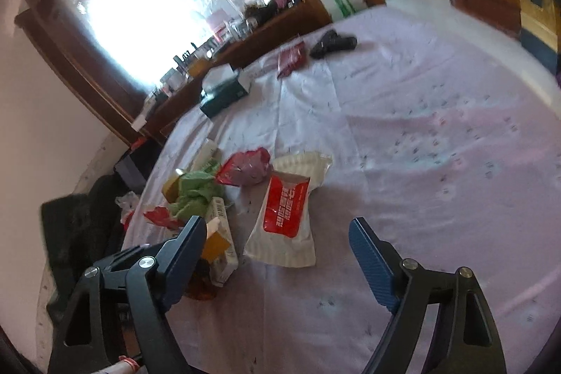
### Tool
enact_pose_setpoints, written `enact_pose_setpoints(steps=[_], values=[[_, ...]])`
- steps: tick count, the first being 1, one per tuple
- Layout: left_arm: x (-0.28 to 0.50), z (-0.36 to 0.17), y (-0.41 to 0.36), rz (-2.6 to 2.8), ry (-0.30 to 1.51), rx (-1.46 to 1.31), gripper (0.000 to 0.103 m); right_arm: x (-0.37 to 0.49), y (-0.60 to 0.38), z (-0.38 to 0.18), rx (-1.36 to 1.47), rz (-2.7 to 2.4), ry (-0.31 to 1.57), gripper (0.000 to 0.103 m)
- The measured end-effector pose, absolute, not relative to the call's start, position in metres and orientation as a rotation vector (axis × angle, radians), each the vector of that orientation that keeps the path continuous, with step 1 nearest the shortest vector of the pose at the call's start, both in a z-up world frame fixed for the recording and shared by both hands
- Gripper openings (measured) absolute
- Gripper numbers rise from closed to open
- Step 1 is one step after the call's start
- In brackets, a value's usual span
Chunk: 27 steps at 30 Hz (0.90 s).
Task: Collect trash
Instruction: 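Grasp the orange medicine box with the left tool while the right tool grasps the wet-wipe pack, then carry the orange box and wet-wipe pack over the red basket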
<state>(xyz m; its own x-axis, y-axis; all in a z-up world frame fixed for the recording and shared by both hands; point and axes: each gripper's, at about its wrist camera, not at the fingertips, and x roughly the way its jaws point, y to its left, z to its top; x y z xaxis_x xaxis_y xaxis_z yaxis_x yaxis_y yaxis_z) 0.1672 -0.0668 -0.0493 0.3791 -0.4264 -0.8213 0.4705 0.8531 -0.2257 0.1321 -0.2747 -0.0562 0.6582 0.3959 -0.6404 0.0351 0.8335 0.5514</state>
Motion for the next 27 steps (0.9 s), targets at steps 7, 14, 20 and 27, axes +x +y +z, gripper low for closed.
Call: enact_pose_setpoints(steps=[7,14,20,27], values=[[0.161,-0.057,-0.048,-0.537,1.054,-0.074,0.047,0.174,-0.263,-0.088,0.607,0.199,0.944,0.077],[0.149,-0.043,-0.035,-0.537,1.003,-0.184,0.047,0.196,-0.256,-0.113,0.631,0.205,1.008,0.049],[0.126,-0.019,-0.037,-0.516,0.931,-0.205,0.047,0.169,-0.268,-0.099,0.642,0.221,0.949,0.039],[0.084,0.011,-0.065,-0.441,0.831,-0.125,0.048,0.102,-0.290,-0.050,0.591,0.216,0.804,0.039]])
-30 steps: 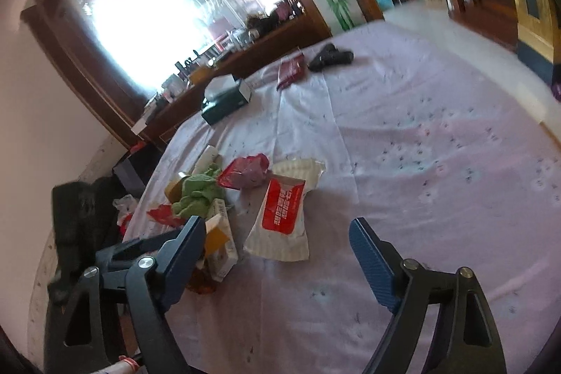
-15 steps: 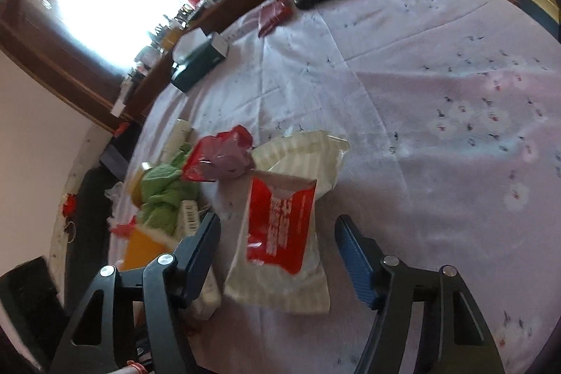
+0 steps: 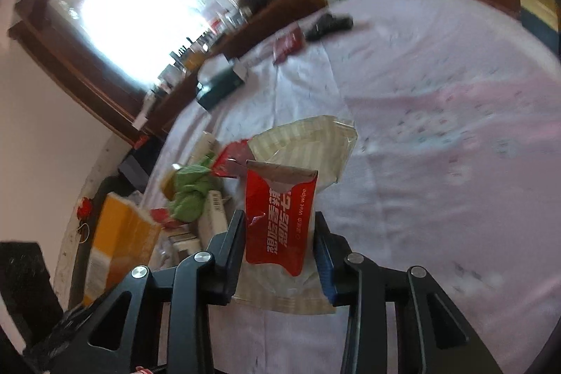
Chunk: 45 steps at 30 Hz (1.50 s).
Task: Collect trash
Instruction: 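Carry the orange box and wet-wipe pack over the red basket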
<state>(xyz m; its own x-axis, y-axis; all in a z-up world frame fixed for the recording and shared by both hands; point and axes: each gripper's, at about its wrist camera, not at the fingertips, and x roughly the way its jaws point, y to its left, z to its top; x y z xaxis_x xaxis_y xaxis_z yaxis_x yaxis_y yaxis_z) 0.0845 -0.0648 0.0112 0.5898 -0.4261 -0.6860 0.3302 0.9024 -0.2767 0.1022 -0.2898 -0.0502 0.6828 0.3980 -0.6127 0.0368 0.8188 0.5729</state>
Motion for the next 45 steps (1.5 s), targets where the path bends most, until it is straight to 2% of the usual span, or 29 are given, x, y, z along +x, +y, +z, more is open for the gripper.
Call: enact_pose_setpoints(steps=[8,23,45], values=[[0.032,0.049,-0.108,-0.452,0.701,-0.042,0.048,0.006,-0.320,0.014,0.479,0.186,0.623,0.039],[-0.029,0.092,-0.166,-0.545,0.583,0.007,0.048,-0.097,-0.349,0.075,0.377,0.041,0.454,0.040],[-0.062,0.132,-0.276,-0.738,0.489,0.076,0.048,-0.189,-0.409,0.119,0.361,-0.201,0.287,0.040]])
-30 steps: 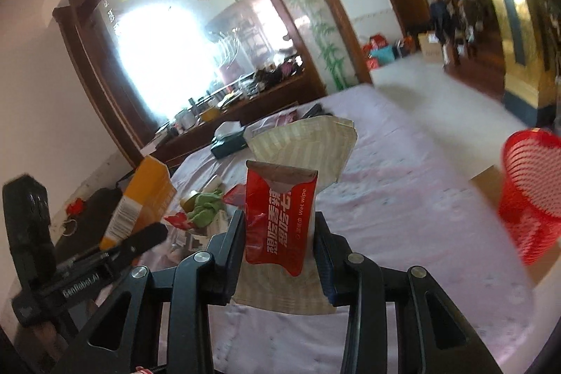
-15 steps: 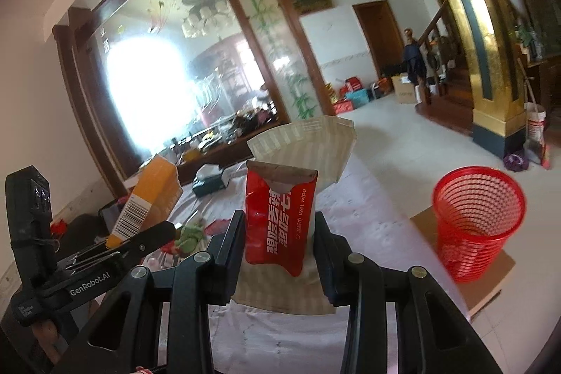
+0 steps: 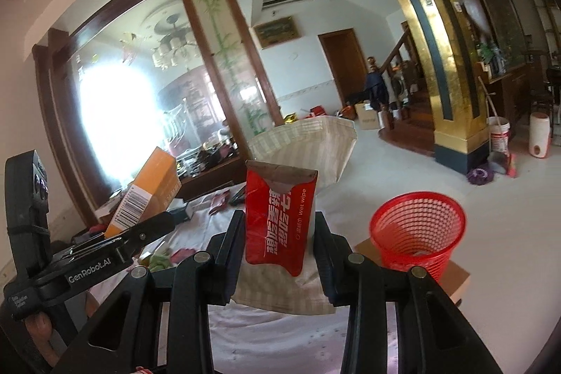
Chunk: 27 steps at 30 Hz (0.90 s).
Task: Collect trash
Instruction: 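Carry the orange box and wet-wipe pack over the red basket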
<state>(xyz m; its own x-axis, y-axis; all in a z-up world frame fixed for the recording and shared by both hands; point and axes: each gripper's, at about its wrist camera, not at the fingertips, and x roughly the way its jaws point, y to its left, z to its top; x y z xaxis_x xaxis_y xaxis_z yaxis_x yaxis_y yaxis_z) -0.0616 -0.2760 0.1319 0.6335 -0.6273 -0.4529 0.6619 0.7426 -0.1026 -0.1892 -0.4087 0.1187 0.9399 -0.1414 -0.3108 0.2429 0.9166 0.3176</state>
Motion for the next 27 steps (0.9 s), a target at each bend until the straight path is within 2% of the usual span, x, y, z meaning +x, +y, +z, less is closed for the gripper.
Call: enact_pose_setpoints(steps=[27], values=[[-0.039,0.104,-0.389,-0.825,0.543,0.167,0.048,-0.183,-0.498,0.104,0.433,-0.328,0.278,0.040]])
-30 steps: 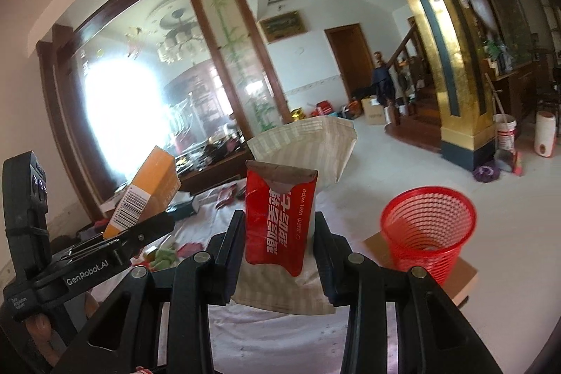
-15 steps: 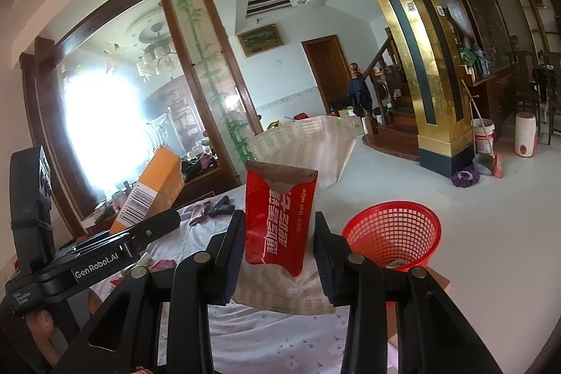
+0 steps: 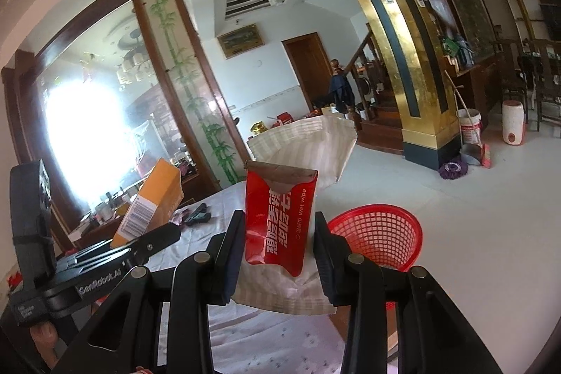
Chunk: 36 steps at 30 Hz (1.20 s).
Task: Collect trash
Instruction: 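Carry the orange box and wet-wipe pack over the red basket, then open both tools to drop the box and pack into the basket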
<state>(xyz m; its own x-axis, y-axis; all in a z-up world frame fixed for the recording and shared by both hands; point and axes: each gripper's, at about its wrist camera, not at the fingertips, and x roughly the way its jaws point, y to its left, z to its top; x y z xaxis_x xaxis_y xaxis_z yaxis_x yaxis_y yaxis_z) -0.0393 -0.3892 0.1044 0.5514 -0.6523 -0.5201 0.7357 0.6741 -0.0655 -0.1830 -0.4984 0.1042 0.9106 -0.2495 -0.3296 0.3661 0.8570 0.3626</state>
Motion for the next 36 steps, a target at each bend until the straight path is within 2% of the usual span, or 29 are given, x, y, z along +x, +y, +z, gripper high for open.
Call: enact_pose_setpoints(steps=[14,36], values=[[-0.015,0.081,-0.457,-0.897,0.583,0.194,0.048,-0.158,-0.554,0.086,0.473,-0.389,0.308,0.040],[0.051,-0.015,-0.557,-1.084,0.901,0.201,0.048,-0.109,-0.652,-0.008,0.685,-0.462,0.491,0.040]])
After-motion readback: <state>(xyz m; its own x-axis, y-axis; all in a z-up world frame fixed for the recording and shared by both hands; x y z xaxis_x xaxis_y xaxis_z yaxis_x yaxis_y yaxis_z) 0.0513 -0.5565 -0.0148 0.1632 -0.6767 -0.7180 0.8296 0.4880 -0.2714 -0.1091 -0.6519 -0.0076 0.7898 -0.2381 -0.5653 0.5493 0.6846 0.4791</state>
